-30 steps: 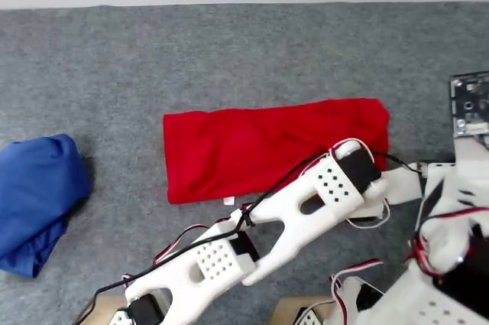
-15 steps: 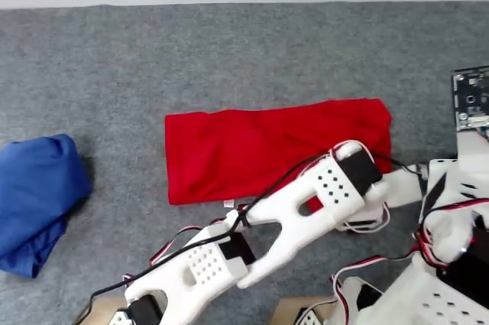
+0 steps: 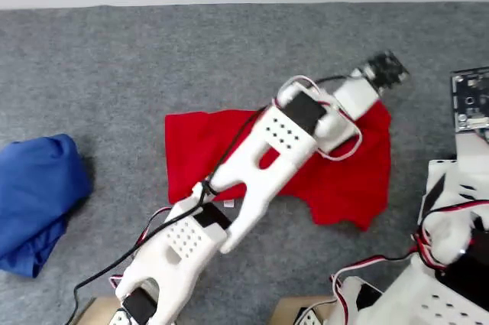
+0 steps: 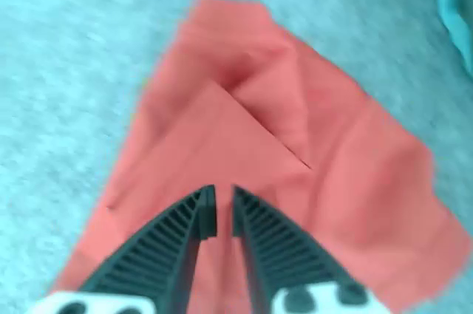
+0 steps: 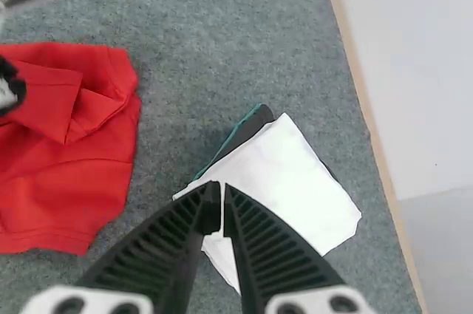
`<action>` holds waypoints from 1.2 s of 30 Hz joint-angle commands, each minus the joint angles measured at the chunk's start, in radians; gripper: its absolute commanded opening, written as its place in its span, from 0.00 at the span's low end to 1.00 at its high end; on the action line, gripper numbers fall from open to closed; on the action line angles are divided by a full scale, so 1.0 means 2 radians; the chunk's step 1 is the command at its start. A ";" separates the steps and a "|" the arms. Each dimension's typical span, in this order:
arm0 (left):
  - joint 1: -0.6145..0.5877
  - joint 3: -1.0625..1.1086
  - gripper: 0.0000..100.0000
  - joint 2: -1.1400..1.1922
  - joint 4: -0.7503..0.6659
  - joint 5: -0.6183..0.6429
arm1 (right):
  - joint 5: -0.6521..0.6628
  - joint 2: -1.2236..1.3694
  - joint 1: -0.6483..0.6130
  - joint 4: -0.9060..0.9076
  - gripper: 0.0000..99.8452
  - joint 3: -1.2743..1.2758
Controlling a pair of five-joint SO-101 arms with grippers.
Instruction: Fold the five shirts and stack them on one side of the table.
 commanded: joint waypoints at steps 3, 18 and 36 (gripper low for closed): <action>-0.012 -0.021 0.02 0.015 0.002 0.005 | -0.002 -0.003 0.003 -0.007 0.01 0.002; -0.299 -0.132 0.02 -0.066 0.148 -0.028 | -0.001 0.067 -0.043 -0.051 0.01 0.139; -0.481 -0.086 0.02 -0.089 0.150 -0.009 | -0.044 0.375 -0.158 -0.046 0.09 0.039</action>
